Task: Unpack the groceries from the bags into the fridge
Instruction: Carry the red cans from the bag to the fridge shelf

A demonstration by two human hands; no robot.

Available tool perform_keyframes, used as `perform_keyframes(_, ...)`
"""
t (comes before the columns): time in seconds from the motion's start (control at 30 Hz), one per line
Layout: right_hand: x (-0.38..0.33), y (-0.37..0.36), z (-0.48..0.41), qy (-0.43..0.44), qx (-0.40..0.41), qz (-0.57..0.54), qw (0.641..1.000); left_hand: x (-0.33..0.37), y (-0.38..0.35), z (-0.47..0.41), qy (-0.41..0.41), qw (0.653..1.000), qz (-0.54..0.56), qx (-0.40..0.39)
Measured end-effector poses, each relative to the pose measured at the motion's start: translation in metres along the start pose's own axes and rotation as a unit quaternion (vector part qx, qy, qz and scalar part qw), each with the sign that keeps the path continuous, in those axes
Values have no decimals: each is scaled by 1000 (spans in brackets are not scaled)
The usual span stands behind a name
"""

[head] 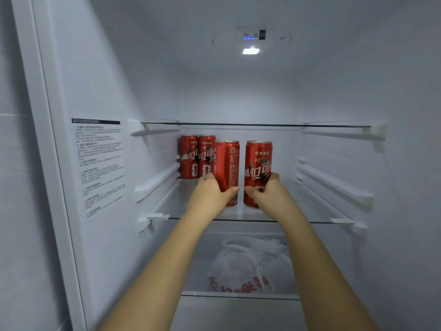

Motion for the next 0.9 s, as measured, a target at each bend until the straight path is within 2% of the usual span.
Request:
perform_keyframes(0.23,-7,-9,-63,-64,-111,208,970,-2,-18,-66,69,981,-170,-62)
perform_keyframes(0.33,-13,-17,-89,-55,-156,253,953,-11,-28,-93,82,974,-196,-76)
perform_keyframes(0.43,-13,-26,-111,-47,-178,251,950,-20,-34,-115,86,971,-207,-81)
perform_keyframes(0.6,-5,-41,-140,-41,-138,201,969,-27,-41,-140,78,966,-237,-74)
perform_keyframes(0.77,12,-53,-145,-15,-60,180,982,-38,-45,-146,46,970,-240,-8)
perform_keyframes(0.9,16,-55,-147,-8,-41,185,982,-40,-46,-145,49,972,-228,18)
Point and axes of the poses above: each hand's wrist, its own z-axis away from the middle knuckle, its own y-axis out of the back of the hand, x = y × z, the point moved 6 cm from there along -z, towards the middle knuckle, and after that the axes turned 15 degrees about z, right-handed, at the moved point
